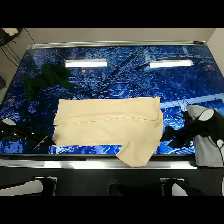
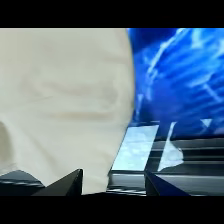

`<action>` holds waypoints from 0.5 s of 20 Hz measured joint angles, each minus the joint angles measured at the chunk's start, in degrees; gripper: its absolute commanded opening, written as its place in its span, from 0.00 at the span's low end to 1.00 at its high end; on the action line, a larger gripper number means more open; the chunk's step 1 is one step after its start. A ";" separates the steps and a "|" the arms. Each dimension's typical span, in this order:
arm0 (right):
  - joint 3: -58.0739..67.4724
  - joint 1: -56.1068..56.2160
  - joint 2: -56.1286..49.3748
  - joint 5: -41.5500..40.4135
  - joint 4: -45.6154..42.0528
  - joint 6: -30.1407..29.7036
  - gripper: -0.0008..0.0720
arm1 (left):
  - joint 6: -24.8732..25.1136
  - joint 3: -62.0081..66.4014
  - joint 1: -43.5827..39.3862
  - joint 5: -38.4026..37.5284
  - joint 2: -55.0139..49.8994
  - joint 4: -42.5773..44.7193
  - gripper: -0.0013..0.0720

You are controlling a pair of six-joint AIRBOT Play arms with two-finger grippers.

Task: Fold the shirts.

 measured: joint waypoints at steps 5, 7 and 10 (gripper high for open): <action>-13.18 0.24 3.67 -8.22 6.93 -1.49 0.69 | 0.87 -0.04 0.00 0.20 0.00 -0.09 0.05; -16.17 0.26 4.11 -11.10 9.73 -1.66 0.69 | 1.20 -0.04 0.00 0.24 0.00 -0.15 0.05; -19.19 0.24 4.46 -13.73 13.86 -1.70 0.51 | 1.68 -0.04 0.00 0.35 0.00 -0.15 0.05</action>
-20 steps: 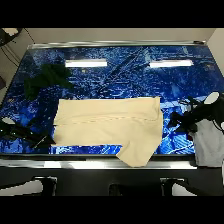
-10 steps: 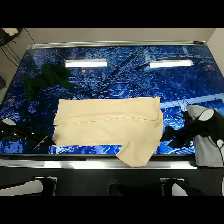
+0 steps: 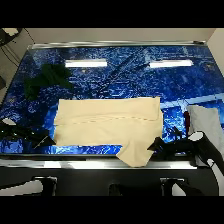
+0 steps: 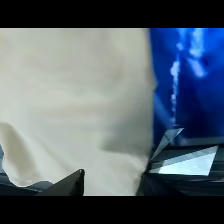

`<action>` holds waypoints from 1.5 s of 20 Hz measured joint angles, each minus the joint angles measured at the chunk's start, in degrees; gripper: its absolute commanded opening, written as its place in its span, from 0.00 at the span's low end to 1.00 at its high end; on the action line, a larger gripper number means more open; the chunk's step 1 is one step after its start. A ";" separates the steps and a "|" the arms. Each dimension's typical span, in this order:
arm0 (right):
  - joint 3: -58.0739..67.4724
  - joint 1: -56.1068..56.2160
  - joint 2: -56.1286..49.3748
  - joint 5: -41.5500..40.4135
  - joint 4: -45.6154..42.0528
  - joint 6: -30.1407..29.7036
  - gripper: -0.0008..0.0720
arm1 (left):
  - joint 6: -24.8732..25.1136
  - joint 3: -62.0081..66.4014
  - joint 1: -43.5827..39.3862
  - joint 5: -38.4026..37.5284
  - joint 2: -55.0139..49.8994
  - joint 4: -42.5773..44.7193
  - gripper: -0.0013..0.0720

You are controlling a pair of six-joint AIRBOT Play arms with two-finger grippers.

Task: Fold the shirts.

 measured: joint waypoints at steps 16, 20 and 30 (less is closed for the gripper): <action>32.41 0.11 -10.60 -6.56 3.91 0.11 0.08 | -0.28 26.03 -6.34 3.08 -2.32 -7.89 0.05; 42.53 0.50 -22.75 -9.46 9.60 -0.37 0.08 | -6.23 36.15 -9.01 3.67 -12.02 -8.33 0.05; 47.54 3.52 -33.09 -17.88 14.32 -6.12 0.90 | -9.99 42.51 -10.19 2.60 -23.56 -9.62 0.76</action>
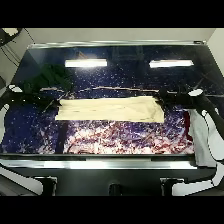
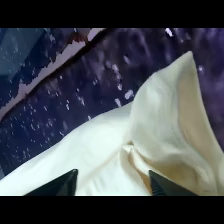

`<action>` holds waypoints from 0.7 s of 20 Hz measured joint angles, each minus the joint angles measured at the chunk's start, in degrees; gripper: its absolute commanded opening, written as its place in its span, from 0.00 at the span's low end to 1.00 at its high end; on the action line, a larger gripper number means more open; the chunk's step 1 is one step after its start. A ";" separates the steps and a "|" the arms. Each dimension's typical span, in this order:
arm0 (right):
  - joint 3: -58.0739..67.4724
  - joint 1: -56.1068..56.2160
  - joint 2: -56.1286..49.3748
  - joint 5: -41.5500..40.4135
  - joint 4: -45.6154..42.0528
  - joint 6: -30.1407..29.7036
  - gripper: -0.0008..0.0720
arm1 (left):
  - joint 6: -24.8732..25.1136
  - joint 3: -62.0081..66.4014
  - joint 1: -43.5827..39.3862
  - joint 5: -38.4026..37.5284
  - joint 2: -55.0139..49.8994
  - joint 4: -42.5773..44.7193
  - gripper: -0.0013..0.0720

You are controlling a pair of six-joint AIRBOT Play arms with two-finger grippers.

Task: Fold the shirts.

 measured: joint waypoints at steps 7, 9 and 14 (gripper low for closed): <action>2.32 -7.89 1.88 12.74 -17.81 0.81 1.00 | 0.00 5.05 2.91 -1.70 5.22 -0.33 0.75; 2.36 -10.12 -0.57 16.50 -16.90 1.60 1.00 | -0.22 5.44 2.69 -1.62 8.00 -0.35 0.75; 2.47 -10.56 -6.49 23.15 -6.23 1.51 0.99 | -0.44 5.84 -0.57 -1.25 15.34 -0.44 0.75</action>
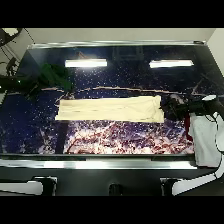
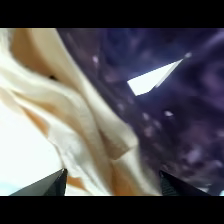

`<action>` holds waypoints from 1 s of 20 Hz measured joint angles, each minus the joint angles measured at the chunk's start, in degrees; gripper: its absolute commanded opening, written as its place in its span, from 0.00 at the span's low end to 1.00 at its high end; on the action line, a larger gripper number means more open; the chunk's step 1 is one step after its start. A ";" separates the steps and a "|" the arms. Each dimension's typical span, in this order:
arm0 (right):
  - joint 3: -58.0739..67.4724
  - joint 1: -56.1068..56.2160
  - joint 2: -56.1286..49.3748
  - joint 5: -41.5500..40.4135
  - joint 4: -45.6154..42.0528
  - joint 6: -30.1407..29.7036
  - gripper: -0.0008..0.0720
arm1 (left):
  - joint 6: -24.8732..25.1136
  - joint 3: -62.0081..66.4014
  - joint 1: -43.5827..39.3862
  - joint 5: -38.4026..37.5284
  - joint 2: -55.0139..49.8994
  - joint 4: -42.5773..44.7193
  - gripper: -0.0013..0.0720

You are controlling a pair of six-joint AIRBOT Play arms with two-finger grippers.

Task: Fold the shirts.

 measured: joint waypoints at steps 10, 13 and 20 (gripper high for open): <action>0.26 8.09 1.22 -0.70 6.80 -3.43 0.08 | 3.82 -2.14 -12.96 0.46 5.16 0.00 0.07; 0.33 8.76 8.94 -0.07 3.08 -2.21 0.08 | 6.45 -8.35 -20.57 2.64 4.42 -0.87 0.06; 0.33 14.03 29.38 6.03 -9.29 7.02 0.08 | 8.17 -13.40 -42.27 15.12 -6.91 -13.03 0.05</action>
